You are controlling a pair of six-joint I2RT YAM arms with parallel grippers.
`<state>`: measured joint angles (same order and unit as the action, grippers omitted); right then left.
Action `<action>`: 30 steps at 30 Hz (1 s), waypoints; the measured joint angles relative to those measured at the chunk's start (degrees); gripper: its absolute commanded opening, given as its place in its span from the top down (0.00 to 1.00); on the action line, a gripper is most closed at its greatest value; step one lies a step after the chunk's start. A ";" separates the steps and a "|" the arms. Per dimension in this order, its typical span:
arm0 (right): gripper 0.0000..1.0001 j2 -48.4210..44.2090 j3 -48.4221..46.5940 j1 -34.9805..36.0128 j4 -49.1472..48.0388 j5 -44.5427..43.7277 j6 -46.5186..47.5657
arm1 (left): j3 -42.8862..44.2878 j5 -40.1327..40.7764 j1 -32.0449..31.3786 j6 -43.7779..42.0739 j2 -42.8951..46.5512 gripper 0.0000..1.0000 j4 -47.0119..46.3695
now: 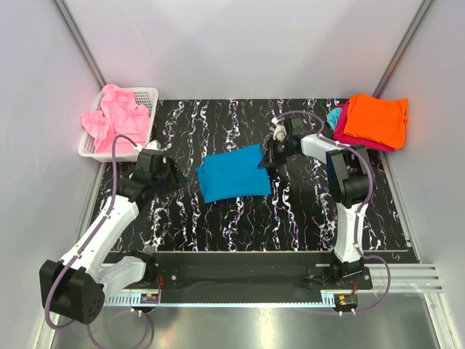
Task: Fold and stack the t-shirts
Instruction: Neatly place the folded tshirt to the corner
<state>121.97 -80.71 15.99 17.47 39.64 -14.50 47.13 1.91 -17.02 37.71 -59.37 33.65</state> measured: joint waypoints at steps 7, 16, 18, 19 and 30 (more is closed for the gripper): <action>1.00 -2.82 -10.40 0.00 9.75 -18.58 7.19 | 0.00 0.00 0.55 -0.35 0.20 0.41 0.17; 1.00 2.16 -26.01 -0.55 16.79 -35.87 14.01 | 0.02 -0.26 1.53 -0.66 0.17 0.41 0.39; 1.00 4.81 -29.90 -0.92 18.38 -39.28 15.63 | 0.15 -0.31 1.60 -0.63 0.04 0.41 0.57; 1.00 6.23 -32.06 -1.20 19.39 -40.81 16.31 | 0.22 -0.33 1.60 -0.63 0.00 0.41 0.59; 1.00 12.72 -51.34 -10.08 27.52 -50.23 20.65 | 1.66 -1.60 1.64 -0.68 -3.13 0.41 0.76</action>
<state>134.69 -132.05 5.91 44.99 -10.59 6.15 48.80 0.32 -15.38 37.04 -62.50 34.41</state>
